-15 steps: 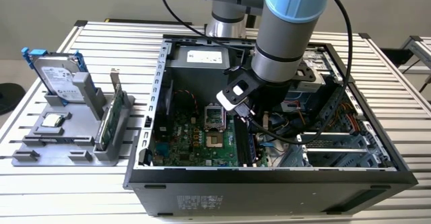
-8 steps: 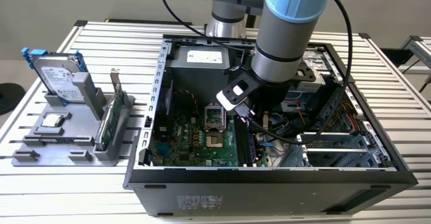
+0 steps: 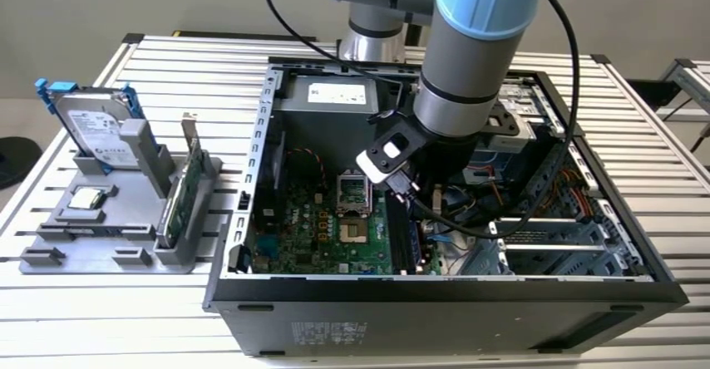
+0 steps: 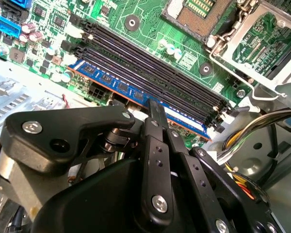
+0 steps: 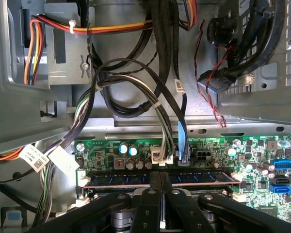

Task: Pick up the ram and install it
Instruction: 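Press down the ram until it locks into place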

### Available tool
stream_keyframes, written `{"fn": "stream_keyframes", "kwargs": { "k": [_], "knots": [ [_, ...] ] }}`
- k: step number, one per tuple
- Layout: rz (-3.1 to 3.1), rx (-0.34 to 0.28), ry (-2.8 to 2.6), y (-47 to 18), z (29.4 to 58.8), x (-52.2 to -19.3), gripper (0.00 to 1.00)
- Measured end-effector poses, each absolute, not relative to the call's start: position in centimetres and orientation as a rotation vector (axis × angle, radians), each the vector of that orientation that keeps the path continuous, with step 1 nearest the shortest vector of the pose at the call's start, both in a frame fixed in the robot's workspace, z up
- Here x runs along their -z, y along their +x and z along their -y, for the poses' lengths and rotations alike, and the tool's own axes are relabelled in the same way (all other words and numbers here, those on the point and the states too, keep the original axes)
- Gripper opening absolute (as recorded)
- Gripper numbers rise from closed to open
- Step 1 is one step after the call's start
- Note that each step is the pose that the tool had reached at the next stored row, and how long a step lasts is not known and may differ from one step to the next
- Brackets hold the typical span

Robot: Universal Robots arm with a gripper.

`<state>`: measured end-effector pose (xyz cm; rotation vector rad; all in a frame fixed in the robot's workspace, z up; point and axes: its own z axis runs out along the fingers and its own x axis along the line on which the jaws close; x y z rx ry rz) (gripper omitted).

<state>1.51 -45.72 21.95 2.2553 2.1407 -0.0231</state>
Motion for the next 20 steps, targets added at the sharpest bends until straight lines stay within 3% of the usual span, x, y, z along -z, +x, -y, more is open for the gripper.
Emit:
{"fn": "stream_keyframes", "kwargs": {
  "k": [20],
  "knots": [
    [-2.142,0.019,2.257,1.52,45.69,-22.19,0.0]
  ]
}}
